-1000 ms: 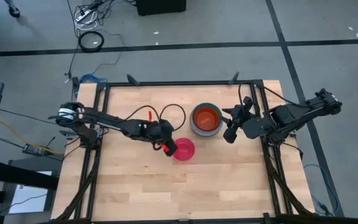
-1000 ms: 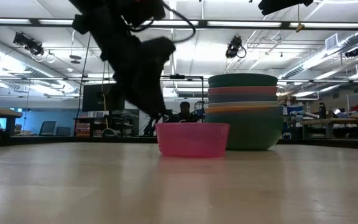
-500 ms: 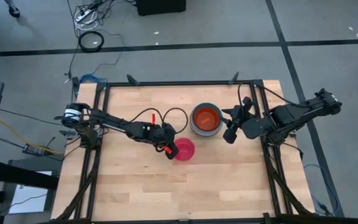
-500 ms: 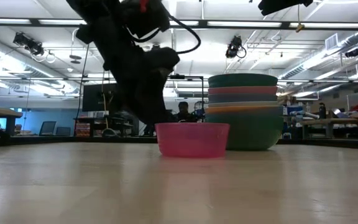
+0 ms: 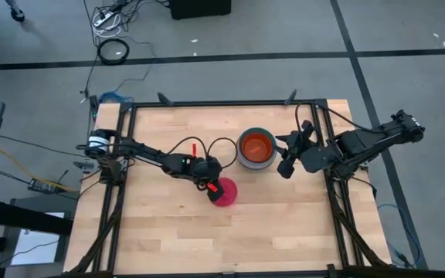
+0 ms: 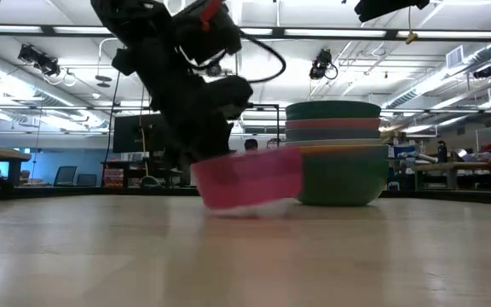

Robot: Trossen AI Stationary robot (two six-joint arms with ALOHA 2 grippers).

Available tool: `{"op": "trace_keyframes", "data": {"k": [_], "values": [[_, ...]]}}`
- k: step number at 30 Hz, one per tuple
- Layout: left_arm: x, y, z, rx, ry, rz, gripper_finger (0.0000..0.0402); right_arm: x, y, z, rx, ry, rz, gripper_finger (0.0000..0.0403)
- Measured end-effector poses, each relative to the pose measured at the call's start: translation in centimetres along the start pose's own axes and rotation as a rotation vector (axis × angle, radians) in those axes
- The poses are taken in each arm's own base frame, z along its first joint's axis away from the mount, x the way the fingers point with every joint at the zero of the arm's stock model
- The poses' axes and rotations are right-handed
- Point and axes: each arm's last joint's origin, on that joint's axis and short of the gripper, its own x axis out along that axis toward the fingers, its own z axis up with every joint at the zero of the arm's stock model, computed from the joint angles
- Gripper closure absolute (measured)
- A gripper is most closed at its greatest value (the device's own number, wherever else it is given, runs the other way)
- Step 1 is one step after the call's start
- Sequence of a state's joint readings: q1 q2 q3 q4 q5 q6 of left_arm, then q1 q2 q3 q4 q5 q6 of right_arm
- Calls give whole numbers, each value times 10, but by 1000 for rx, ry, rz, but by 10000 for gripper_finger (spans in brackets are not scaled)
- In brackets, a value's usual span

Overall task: Nest bowls inside each other
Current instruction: Stack the red bowl on top of the dark orange bowl

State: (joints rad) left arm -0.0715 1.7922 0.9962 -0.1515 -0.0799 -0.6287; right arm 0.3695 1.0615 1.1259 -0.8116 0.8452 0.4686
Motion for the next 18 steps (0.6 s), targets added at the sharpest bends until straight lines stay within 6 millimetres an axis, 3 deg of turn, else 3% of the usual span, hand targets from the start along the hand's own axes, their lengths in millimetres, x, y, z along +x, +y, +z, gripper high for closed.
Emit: {"op": "trace_keyframes", "data": {"k": [7, 13, 18], "values": [[-29, -11, 18, 83, -72, -85, 396, 0, 0, 0, -2, 2, -2, 270], [-79, -24, 59, 182, -266, -174, 398, 0, -1, -2, -5, 12, -11, 270], [-113, -28, 103, 286, -452, -134, 399, 0, -2, -1, -6, 3, -28, 270]]}}
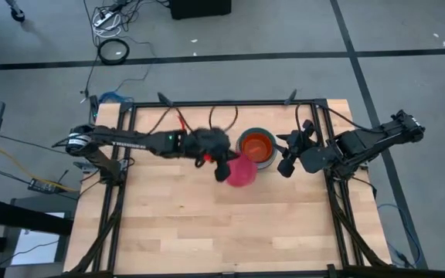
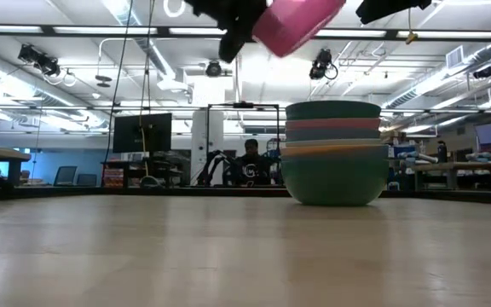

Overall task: Nest bowls inside each other
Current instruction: Stack the red bowl on top of the dark orange bowl

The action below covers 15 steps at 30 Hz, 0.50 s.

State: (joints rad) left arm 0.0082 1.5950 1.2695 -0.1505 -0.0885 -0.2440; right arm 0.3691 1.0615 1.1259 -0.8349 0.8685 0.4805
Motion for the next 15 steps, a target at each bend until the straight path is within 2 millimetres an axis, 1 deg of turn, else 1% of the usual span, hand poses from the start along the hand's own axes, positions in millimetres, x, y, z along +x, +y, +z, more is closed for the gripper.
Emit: {"op": "trace_keyframes", "data": {"k": [3, 6, 10, 15], "values": [[2, 15, 21, 44, -51, 52, 399, 0, 0, 0, -2, -2, -3, 270], [10, 35, 28, 57, -33, 109, 399, 0, 0, -1, -7, 2, -5, 271], [25, 57, 32, 35, -18, 101, 399, 0, -1, -2, -20, 13, -12, 271], [51, 74, 29, 18, 17, 117, 399, 0, -1, -2, -22, 13, -15, 271]]}}
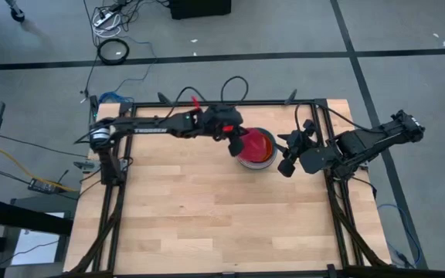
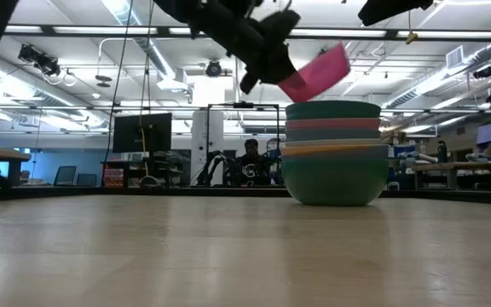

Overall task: Nest bowls inside each other
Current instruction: Stack the red bowl on top of the dark orange bowl

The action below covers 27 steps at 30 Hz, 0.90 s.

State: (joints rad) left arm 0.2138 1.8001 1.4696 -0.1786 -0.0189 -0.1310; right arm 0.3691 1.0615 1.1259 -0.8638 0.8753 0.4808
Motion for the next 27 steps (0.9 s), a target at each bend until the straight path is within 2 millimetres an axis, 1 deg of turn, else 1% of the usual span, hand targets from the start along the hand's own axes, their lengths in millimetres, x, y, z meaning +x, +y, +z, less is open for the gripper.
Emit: {"op": "trace_keyframes", "data": {"k": [7, 14, 20, 27], "values": [[33, 4, -6, -6, 46, 10, 397, 0, -1, -2, 6, 17, -9, 271], [50, 5, -11, -22, 76, 27, 396, 0, -4, -6, 12, 49, -24, 271], [50, 5, -10, -33, 68, 27, 374, 0, -3, -6, 13, 50, -22, 269], [50, 5, -11, -40, 81, 24, 338, 0, -3, -6, 12, 50, -22, 268]]}}
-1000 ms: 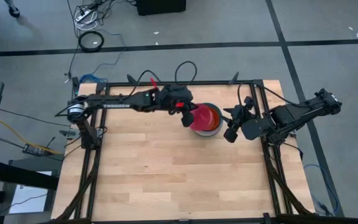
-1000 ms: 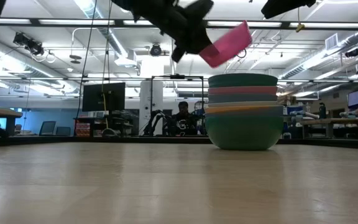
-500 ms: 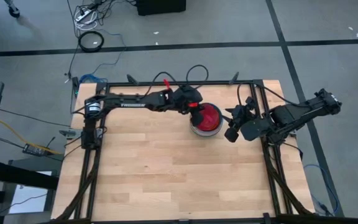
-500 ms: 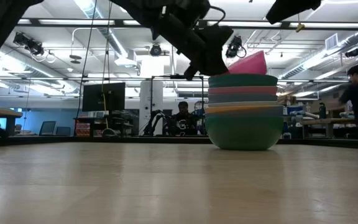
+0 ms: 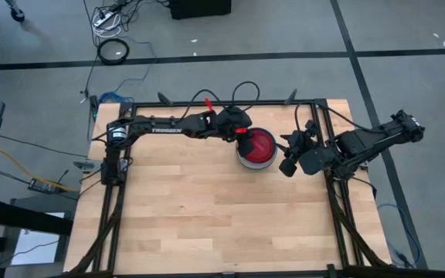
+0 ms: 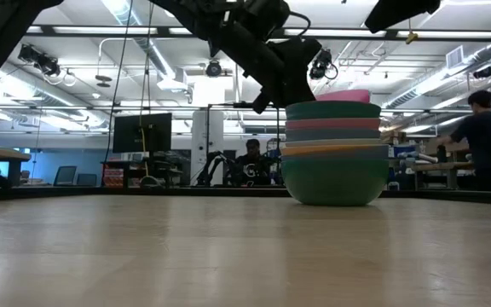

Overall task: Nest bowls inside each other
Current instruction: Stack the red bowl on top of the dark orange bowl

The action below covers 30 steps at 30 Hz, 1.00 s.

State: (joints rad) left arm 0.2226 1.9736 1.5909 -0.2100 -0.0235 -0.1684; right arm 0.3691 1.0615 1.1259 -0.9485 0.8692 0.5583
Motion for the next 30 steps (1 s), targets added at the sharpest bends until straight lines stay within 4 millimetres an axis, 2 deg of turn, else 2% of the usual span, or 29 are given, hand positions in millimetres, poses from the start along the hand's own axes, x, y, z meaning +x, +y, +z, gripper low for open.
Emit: {"op": "trace_keyframes", "data": {"k": [12, 23, 30], "values": [[0, 0, 0, -27, 6, -18, 291, 0, 0, 0, 0, 0, 0, 268], [-13, -4, 24, -22, -1, -38, 288, 0, 0, 0, 0, 0, 1, 268], [-15, -4, 25, -21, 17, -34, 288, 0, 0, 0, 0, 4, 6, 268]]}}
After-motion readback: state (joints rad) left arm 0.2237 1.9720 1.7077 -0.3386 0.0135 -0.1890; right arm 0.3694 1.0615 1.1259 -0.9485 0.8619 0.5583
